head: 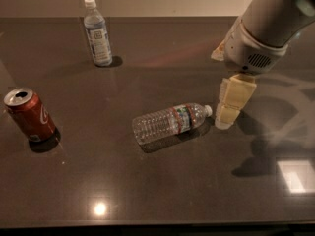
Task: Pick water bottle
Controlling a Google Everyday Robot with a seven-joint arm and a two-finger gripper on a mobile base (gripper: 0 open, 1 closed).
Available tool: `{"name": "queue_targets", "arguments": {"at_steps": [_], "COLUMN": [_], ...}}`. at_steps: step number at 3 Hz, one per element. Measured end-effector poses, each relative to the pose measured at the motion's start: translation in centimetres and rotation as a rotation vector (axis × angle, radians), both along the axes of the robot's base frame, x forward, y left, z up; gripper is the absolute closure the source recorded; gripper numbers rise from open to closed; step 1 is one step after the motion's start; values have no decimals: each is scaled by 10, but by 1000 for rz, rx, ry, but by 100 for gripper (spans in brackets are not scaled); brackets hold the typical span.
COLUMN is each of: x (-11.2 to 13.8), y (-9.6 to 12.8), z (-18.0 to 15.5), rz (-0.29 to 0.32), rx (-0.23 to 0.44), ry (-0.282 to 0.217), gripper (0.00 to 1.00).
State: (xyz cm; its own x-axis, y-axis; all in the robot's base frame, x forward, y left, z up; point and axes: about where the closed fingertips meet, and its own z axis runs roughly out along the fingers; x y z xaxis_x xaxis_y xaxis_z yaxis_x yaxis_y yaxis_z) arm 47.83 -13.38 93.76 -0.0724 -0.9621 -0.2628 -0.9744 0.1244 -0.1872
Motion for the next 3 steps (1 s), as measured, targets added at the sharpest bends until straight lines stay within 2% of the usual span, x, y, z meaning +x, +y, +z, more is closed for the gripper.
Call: {"name": "queue_targets", "arguments": {"at_steps": [1, 3], "x": [11, 5], "y": [28, 72], "z": [-17, -54], "rz": [51, 154], "rx": [14, -5], "ry": [24, 59], "gripper": [0, 0]}}
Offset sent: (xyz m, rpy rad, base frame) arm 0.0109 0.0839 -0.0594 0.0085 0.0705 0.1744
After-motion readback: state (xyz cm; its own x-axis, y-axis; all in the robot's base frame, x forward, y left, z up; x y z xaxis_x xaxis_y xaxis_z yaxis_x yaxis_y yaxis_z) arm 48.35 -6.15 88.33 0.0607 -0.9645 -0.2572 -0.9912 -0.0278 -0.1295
